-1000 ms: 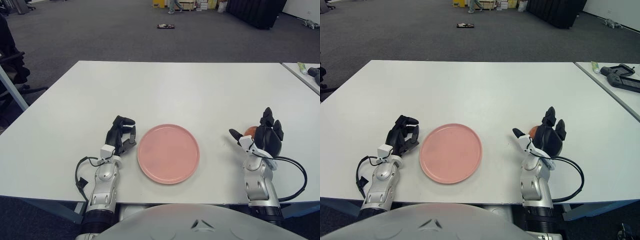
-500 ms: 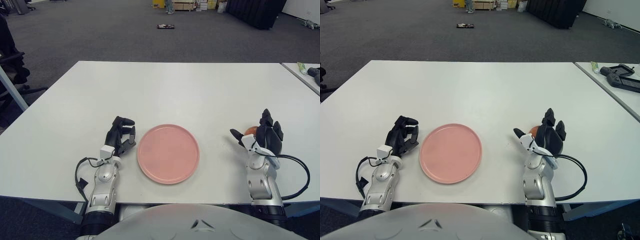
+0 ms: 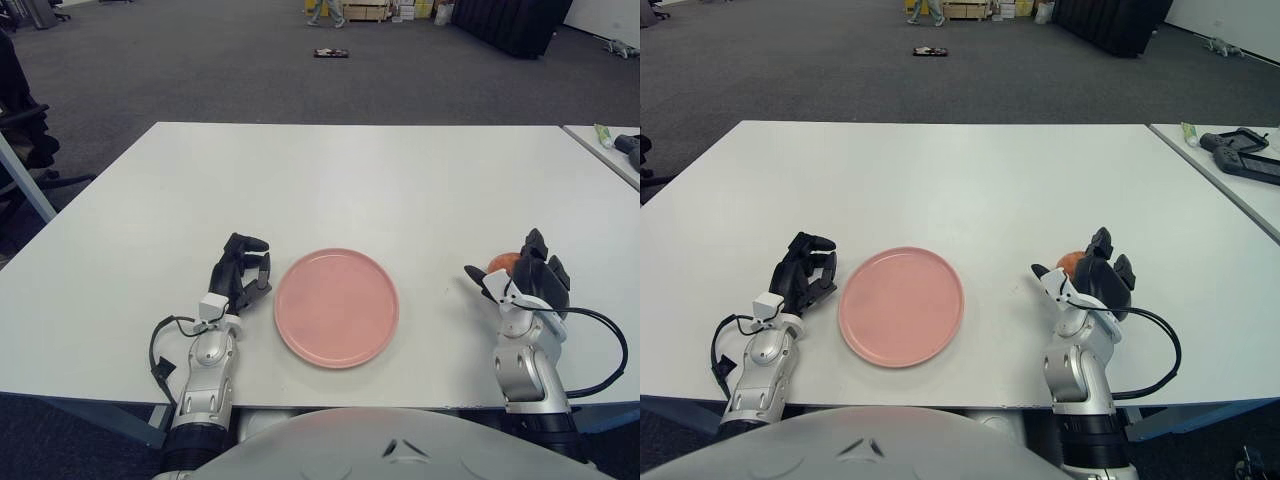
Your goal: Put the apple into the plate.
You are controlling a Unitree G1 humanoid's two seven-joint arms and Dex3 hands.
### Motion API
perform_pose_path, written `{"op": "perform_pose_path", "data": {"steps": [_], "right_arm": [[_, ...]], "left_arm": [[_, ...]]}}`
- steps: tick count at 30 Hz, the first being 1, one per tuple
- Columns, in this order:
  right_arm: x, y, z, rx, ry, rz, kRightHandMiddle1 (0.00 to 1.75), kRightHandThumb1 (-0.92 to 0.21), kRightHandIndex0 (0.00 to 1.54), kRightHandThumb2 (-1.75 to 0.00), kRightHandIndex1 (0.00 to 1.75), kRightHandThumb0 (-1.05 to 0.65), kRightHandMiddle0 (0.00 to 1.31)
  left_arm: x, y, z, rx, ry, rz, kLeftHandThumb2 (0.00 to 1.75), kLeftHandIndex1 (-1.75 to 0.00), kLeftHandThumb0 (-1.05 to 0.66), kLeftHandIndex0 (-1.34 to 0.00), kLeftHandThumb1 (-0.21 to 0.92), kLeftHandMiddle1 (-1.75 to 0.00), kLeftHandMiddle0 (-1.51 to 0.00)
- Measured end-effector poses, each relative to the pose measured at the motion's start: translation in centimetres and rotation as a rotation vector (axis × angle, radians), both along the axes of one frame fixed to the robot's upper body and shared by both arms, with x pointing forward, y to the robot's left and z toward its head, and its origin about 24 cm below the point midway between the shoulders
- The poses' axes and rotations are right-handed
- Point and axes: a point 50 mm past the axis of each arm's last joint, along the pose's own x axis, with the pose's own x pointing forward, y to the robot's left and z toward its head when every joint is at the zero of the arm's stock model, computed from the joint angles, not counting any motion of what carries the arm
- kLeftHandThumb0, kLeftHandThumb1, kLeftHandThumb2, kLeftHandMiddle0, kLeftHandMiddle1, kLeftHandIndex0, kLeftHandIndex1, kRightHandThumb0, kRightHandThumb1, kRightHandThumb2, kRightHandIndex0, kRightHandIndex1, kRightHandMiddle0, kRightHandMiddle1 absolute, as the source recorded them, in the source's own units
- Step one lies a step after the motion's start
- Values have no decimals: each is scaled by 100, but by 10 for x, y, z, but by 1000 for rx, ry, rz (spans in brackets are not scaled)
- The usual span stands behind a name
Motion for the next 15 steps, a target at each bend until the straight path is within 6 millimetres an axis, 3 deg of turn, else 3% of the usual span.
{"op": "perform_pose_path", "data": {"steps": [4,7,10,15], "right_arm": [[-1,1,1,-13,14,-5,63,-81,0,-45,84,-88,0],[-2,0,1,-39,22,-4,105,-67,0,-66,107,-82,0],[-3,-1,2,-76,28,-3,132,-57,0,-81,120,-77,0],[-5,-3,3,-143,36,-15,160,-44,1,-98,144,-70,3]], "left_arm": [[0,0,0,-1,-4,-2,87,-175,-38,-34,68,-175,-57],[0,0,0,-2,-8,-3,88,-175,-39,-35,67,-175,-57],[0,0,0,-3,-8,-1,88,-175,-39,-35,67,-175,-57],[1,1,0,-4,-11,0,89,-175,-39,-35,66,-175,-58]]}}
